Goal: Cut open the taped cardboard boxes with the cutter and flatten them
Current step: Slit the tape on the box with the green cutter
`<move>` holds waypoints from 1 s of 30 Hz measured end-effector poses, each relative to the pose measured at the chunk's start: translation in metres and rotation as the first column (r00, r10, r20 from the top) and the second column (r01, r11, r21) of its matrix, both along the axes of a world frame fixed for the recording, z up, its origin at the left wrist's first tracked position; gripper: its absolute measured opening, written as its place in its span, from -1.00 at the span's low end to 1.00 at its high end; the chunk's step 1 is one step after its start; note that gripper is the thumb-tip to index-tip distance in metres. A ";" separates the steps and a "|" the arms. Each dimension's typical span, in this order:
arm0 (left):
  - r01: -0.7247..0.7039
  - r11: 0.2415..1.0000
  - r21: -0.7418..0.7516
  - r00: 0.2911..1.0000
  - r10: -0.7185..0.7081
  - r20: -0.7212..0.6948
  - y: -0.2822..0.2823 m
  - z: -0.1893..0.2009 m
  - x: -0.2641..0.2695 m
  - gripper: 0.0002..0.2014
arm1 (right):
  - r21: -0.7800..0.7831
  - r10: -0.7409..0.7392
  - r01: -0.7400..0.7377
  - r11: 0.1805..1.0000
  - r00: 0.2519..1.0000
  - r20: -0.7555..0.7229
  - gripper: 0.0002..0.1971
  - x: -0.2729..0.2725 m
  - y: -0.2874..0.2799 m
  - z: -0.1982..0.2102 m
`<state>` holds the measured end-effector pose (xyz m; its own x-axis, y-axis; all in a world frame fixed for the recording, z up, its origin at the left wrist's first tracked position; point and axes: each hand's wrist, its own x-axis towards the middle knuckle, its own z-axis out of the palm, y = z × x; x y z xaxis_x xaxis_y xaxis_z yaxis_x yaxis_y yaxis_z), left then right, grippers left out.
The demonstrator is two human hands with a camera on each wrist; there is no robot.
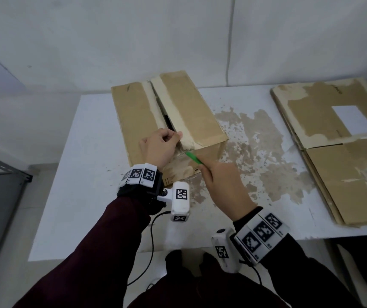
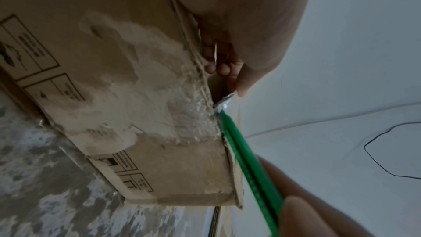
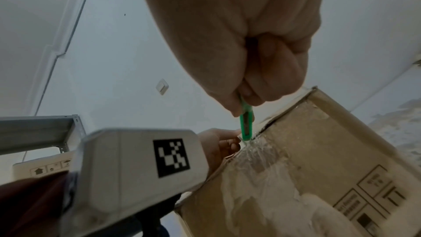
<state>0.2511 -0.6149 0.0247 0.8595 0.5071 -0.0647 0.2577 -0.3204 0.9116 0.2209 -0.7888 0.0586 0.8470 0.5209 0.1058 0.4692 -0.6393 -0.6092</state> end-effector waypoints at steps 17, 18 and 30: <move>-0.035 0.998 -0.056 0.998 0.032 -0.054 -0.005 0.007 0.003 -0.61 | -0.104 -0.103 0.103 0.989 0.995 0.009 -0.69 0.008 -0.024 0.000; -0.030 0.999 -0.029 0.997 0.028 -0.070 -0.006 0.008 0.004 -0.58 | -0.071 -0.111 0.110 0.991 0.994 -0.013 -0.69 0.006 -0.029 0.002; 0.366 0.925 0.101 0.908 -0.331 -0.255 0.011 0.038 -0.013 -0.71 | 0.247 -0.300 0.325 0.913 0.945 -0.132 -0.77 0.064 -0.076 0.017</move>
